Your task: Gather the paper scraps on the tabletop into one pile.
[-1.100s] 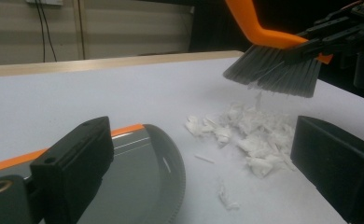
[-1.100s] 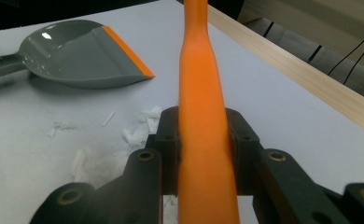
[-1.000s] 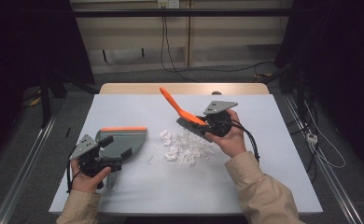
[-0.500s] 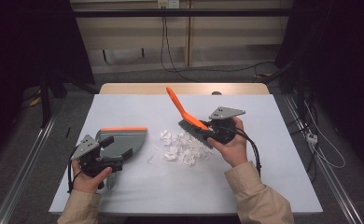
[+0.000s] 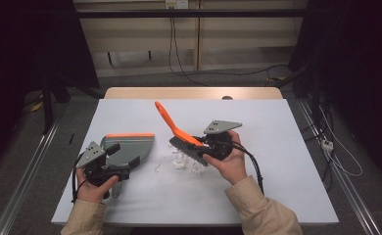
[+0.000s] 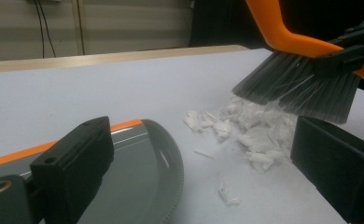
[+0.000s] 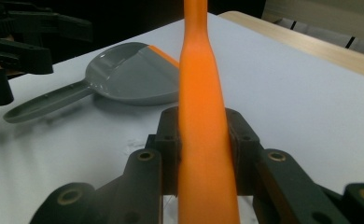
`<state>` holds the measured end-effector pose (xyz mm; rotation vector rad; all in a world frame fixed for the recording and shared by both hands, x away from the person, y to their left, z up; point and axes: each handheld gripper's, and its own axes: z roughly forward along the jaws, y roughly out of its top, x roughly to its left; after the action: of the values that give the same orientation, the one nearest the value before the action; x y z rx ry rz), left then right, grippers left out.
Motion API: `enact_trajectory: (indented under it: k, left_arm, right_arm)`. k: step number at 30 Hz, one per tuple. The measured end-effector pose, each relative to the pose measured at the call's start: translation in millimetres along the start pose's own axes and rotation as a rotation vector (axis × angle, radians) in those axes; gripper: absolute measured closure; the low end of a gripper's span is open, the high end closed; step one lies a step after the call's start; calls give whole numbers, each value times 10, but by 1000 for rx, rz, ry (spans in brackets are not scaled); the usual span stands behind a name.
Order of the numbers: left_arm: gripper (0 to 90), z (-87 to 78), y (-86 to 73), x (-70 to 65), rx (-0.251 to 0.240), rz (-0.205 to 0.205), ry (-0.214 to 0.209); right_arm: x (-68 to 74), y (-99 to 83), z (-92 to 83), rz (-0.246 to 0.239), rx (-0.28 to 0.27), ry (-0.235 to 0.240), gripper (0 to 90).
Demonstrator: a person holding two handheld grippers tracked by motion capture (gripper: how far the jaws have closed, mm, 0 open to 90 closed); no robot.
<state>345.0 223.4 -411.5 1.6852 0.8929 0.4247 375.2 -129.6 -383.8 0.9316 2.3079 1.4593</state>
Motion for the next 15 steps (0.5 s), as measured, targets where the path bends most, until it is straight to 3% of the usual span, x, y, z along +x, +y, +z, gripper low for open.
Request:
enact_trajectory:
  k: [5,10,15]
  left_arm:
    - [56,-3,-1,8,0,-2,0]
    - [56,-8,1,13,0,-2,0]
    - [56,-14,-6,32,-1,-11,3]
  right_arm:
    - [140,-52,103,80,-12,18,715]
    - [275,-139,227,99,-1,18,715]
    - [414,-195,375,127,27,54,715]
